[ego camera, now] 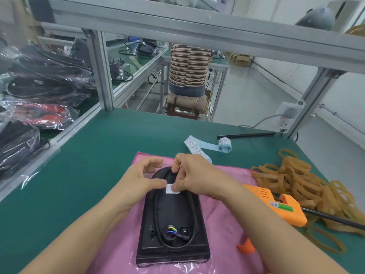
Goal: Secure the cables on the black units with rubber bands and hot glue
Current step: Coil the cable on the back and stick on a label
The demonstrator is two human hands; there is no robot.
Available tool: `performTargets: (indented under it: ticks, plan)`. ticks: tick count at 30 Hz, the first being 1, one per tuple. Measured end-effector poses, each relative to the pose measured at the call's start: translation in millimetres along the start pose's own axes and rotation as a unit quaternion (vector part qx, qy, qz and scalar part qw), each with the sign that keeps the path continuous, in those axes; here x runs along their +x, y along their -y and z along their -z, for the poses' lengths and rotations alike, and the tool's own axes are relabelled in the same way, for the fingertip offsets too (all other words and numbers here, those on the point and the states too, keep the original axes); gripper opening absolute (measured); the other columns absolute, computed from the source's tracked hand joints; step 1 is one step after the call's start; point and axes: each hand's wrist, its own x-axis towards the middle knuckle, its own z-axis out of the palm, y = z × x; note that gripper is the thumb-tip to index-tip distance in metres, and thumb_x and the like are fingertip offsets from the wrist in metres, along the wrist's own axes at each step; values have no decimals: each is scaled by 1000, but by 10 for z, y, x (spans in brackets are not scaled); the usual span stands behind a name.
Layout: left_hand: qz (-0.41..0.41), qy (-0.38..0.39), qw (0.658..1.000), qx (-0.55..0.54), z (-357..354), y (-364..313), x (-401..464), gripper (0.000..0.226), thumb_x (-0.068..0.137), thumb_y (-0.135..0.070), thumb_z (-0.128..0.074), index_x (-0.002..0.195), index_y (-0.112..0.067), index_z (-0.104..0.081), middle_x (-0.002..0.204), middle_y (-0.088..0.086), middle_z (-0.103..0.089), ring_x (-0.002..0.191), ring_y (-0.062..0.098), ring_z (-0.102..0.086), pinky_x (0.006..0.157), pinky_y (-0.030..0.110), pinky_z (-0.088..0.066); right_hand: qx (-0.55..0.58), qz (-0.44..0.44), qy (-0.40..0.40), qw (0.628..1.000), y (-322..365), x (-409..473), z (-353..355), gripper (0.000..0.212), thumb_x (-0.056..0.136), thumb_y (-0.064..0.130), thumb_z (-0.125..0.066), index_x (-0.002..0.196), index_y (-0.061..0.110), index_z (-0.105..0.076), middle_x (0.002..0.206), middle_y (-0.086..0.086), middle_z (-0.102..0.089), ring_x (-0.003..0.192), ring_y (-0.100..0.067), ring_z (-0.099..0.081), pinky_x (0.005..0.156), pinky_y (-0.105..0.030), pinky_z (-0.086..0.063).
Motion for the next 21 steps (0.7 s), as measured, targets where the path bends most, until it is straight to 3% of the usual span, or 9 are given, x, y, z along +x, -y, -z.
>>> performTargets:
  ticks: [2,4,7,10,12,13,15,17,21]
  plan:
    - [8,10,1000,-2,-47,30,-11,61,60,-6,-85,113,-21,-60,117,-7,-63,111,3,-56,78,4,-41,-77,-3,-14,997,69,-4,-21,31,78,17,-76,94,19,-49,93,-2,-67,89,-20,-59,77,-36,-49]
    - [16,2,1000,3,-89,58,-11,67,61,-3,-88,120,-15,-58,117,-2,-65,113,13,-59,90,17,-46,-150,-13,-36,988,133,9,-62,33,81,24,-74,100,17,-49,105,-7,-64,100,-27,-58,73,-35,-45]
    - [11,-22,999,25,-122,60,-28,67,68,5,-82,126,-13,-54,126,2,-59,118,20,-55,102,34,-43,-259,-49,-105,959,173,4,-79,60,75,31,-80,118,13,-42,118,-8,-52,111,-29,-54,71,-32,-32]
    - [28,-84,992,85,-51,58,-99,80,67,-27,-85,135,-22,-45,137,-7,-45,130,13,-39,106,33,-33,-181,-129,-136,965,26,-138,32,57,74,42,-79,112,15,-46,112,-6,-53,103,-27,-55,70,-30,-34]
    - [81,-102,979,159,18,33,-162,87,59,-63,-64,135,-24,-46,137,-6,-41,135,16,-31,111,38,-27,-117,-169,-118,971,-165,-297,71,41,80,55,-67,81,17,-52,83,-4,-58,80,-26,-55,60,-30,-33]
    - [102,-86,967,216,27,25,-189,83,58,-72,-51,127,-25,-52,134,-6,-43,134,16,-30,108,38,-25,-104,-185,-105,971,-234,-376,53,48,82,60,-61,66,17,-46,67,-3,-51,68,-24,-50,55,-31,-31]
    - [106,-40,938,327,1,17,-217,75,58,-79,-36,104,-25,-61,123,-11,-48,127,16,-30,99,37,-22,-108,-182,-99,972,-294,-469,-45,58,85,65,-53,56,16,-40,57,-2,-44,62,-23,-44,56,-33,-34]
    - [102,-18,931,351,-43,-5,-213,69,57,-79,-36,92,-26,-62,113,-13,-49,124,16,-31,98,37,-23,-107,-160,-97,977,-290,-478,-153,56,87,66,-48,62,16,-48,66,-4,-51,69,-26,-48,62,-35,-37]
    - [81,-45,972,214,-112,1,-267,61,47,-70,-61,87,-24,-69,107,-3,-60,116,27,-48,105,45,-36,1,-141,-58,988,-273,-457,-259,45,87,60,-53,73,17,-57,70,0,-55,70,-22,-52,60,-34,-37]
